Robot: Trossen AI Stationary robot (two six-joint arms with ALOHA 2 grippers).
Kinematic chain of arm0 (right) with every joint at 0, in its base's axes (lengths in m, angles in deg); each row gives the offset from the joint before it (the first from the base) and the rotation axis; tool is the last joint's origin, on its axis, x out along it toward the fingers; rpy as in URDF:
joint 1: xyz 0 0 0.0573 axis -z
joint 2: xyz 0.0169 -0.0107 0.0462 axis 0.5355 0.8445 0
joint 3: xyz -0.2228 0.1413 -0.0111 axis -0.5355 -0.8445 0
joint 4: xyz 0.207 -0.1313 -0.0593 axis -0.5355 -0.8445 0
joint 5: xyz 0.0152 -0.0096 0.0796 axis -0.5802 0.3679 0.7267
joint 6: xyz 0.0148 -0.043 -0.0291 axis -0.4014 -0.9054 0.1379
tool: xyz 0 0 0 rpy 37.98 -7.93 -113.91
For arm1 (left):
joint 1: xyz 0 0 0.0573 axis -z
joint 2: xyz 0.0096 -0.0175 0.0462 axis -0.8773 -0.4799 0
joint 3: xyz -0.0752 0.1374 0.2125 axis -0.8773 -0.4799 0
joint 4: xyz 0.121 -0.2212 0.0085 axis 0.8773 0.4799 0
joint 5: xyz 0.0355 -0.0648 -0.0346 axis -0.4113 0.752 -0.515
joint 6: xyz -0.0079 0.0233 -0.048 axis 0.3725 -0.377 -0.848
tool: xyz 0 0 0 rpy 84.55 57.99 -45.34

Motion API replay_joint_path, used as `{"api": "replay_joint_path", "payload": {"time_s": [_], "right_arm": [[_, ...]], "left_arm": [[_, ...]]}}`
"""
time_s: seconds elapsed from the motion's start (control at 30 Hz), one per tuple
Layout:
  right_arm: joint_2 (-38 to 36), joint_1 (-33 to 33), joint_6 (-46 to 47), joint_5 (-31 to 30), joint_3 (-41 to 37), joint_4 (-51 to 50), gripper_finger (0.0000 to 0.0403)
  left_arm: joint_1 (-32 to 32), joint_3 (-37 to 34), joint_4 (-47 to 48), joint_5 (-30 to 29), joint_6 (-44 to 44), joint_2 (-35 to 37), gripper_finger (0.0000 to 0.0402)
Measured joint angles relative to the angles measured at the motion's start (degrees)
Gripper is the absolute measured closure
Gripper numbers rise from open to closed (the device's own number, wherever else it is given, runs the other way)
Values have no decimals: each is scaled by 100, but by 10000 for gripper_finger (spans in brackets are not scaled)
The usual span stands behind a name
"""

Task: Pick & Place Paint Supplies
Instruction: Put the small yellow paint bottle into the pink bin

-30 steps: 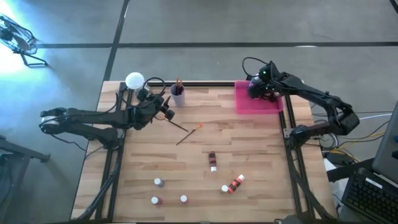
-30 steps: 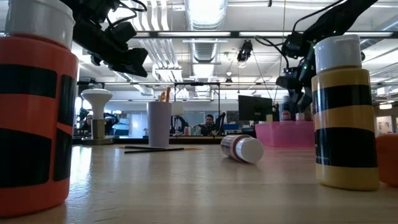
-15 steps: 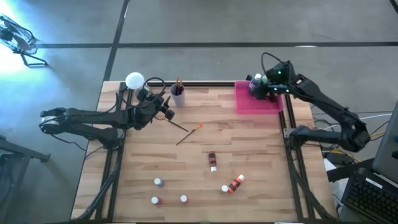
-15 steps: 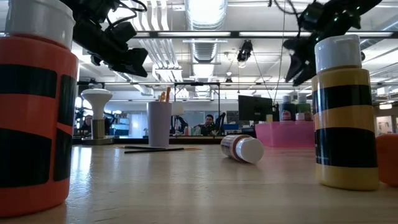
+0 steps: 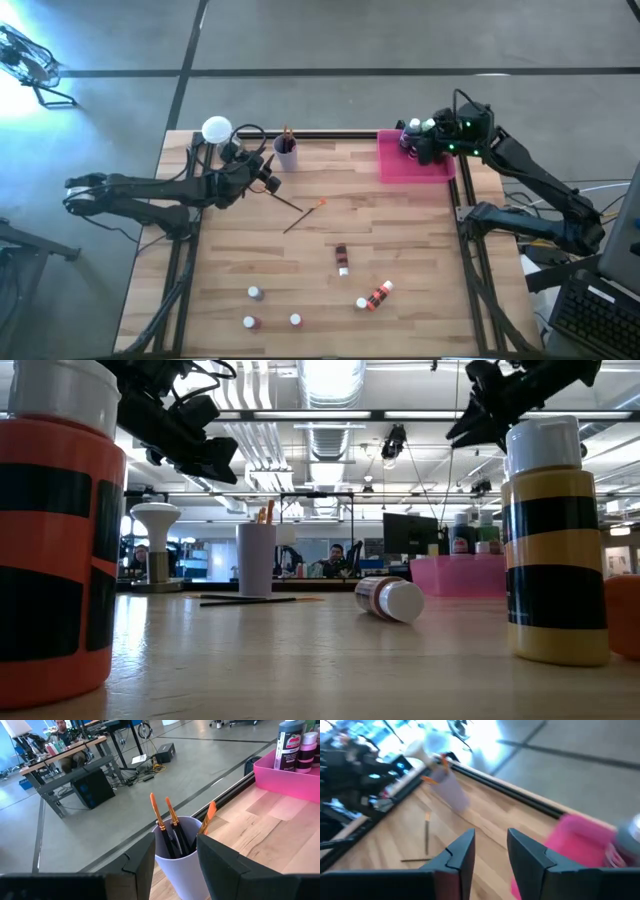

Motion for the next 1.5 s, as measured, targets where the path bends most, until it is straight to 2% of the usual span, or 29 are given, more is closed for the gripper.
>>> {"api": "replay_joint_path", "payload": {"time_s": [0.5, 0.6, 0.77, 0.93, 1.03, 1.2, 1.3, 1.5], "right_arm": [[121, -1653, -36, 132, 0, 2383, 350], [121, -2011, -586, 176, 4, 2777, 356], [160, -2620, -2303, 284, 4, 2929, 369], [341, -3262, -4177, 1, 4, 2752, 385], [514, -3555, -4618, -406, 1, 2718, 393], [839, -3931, -4372, -542, 32, 2604, 394], [1055, -4245, -3994, -625, 132, 2022, 394], [1574, -5262, -3540, -2053, 736, -151, 394]], "left_arm": [[-1, 0, 0, -1, 0, 0, 250], [-1, 0, 0, -1, 0, 0, 250], [1, 0, -1, -1, 0, 0, 250], [1, 0, 0, -1, 0, 0, 250], [-1, 0, -2, -1, 0, 0, 250], [-1, 0, 0, -1, 0, 0, 250], [-1, 0, -2, -1, 0, 0, 250], [0, 0, -2, 0, 0, 0, 250]]}}
